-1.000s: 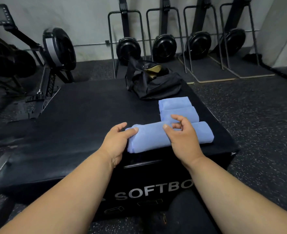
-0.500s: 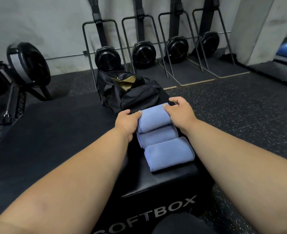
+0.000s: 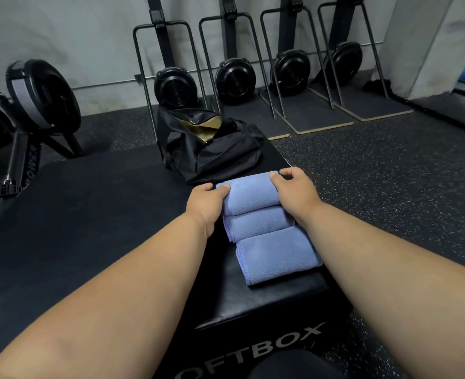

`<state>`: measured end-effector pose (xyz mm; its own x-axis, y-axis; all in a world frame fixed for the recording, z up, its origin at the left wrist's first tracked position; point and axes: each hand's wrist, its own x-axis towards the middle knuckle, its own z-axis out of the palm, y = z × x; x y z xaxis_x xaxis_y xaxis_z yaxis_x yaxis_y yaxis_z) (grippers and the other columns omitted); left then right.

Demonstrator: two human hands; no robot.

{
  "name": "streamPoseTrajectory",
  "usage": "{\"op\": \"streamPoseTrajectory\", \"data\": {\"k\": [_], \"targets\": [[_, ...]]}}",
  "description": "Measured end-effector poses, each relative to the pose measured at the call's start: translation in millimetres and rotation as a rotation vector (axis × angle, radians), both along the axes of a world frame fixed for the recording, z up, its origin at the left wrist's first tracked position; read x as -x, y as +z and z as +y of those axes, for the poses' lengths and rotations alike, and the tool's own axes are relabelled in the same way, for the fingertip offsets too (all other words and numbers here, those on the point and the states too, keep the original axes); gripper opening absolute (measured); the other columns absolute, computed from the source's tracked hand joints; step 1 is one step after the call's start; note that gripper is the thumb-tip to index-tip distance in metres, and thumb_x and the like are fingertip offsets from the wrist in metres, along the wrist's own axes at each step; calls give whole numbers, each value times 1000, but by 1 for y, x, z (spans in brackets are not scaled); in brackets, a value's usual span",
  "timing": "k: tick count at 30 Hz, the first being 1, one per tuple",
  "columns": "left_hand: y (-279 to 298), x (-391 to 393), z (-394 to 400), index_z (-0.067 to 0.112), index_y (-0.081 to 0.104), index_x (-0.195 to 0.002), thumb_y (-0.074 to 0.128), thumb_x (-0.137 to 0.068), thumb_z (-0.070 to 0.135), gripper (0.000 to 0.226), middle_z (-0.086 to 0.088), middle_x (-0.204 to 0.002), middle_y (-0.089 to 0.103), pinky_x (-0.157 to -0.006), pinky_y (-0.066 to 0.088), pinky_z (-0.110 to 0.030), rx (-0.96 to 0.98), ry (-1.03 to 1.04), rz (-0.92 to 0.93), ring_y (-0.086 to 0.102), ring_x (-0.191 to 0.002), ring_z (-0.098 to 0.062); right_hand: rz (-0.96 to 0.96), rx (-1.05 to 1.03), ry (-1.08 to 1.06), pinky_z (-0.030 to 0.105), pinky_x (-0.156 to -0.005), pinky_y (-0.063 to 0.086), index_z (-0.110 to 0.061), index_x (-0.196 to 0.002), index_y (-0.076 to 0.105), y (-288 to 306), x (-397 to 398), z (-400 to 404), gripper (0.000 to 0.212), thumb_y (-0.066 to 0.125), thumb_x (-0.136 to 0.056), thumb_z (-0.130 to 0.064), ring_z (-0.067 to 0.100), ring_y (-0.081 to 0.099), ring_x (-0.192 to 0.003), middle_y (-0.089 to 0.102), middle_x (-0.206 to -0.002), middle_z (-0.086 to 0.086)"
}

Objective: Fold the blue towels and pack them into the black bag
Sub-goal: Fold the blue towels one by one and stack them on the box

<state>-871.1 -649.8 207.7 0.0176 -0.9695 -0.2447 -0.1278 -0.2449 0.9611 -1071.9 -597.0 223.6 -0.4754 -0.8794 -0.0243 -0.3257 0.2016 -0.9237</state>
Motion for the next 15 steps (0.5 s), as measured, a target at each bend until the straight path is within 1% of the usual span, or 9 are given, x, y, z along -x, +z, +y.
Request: {"op": "streamPoseTrajectory", "data": {"k": [2,3,4,5,7,9,11,13,15], "targets": [[2,-7,8,-1,49,-142,80,-61,61,107,-19,-134,65,-97,58,-46,20,-22,-29,70,-113,-32,41,4,-7,36,-106,44,-20,-137,59,5,-2,7,52,63,-97,-53,20,58,-122,61,-134,0],[7,-12,15,2,51,-143,81,-65,59,101,-14,-124,71,-91,59,-40,36,-20,-39,72,-100,-23,66,7,-11,37,-107,45,-22,-139,58,8,-3,12,54,62,-96,-55,21,57,-121,59,-136,1],[12,-17,21,6,53,-145,81,-70,55,93,-4,-112,74,-91,57,-36,51,-15,-46,69,-96,-16,92,14,-19,39,-108,45,-23,-139,57,12,-6,17,55,62,-95,-56,22,57,-119,57,-135,3],[16,-23,29,12,54,-146,81,-76,51,85,5,-110,72,-98,55,-37,64,-11,-52,68,-100,-13,120,25,-33,40,-108,45,-25,-138,58,15,-9,23,54,62,-95,-57,23,57,-118,56,-133,3],[20,-36,43,19,52,-148,81,-81,51,80,10,-120,67,-109,51,-42,67,-2,-42,65,-114,-14,167,74,-49,41,-109,44,-26,-134,60,23,-21,38,49,62,-95,-55,23,56,-116,57,-127,3],[28,-52,63,20,54,-144,79,-87,49,69,9,-122,66,-106,53,-40,71,-1,-12,66,-112,-14,169,150,-22,38,-103,46,-27,-128,63,31,-38,53,40,64,-96,-51,20,58,-109,60,-118,1],[33,-75,85,17,57,-138,76,-91,46,58,8,-117,69,-93,55,-34,88,4,11,69,-103,-10,136,215,47,30,-90,48,-29,-121,64,42,-63,71,28,65,-97,-45,9,61,-94,63,-102,-3],[36,-107,109,13,60,-138,76,-85,53,68,8,-108,70,-82,52,-29,120,40,12,67,-86,-4,78,231,157,25,-76,52,-31,-109,64,54,-98,91,12,65,-99,-38,1,61,-74,63,-80,-7],[41,-142,138,16,62,-135,74,-87,51,61,6,-102,70,-80,52,-29,132,97,-9,64,-81,-6,10,204,268,35,-72,56,-30,-97,65,59,-139,109,7,65,-99,-36,10,62,-66,62,-68,-2]]}}
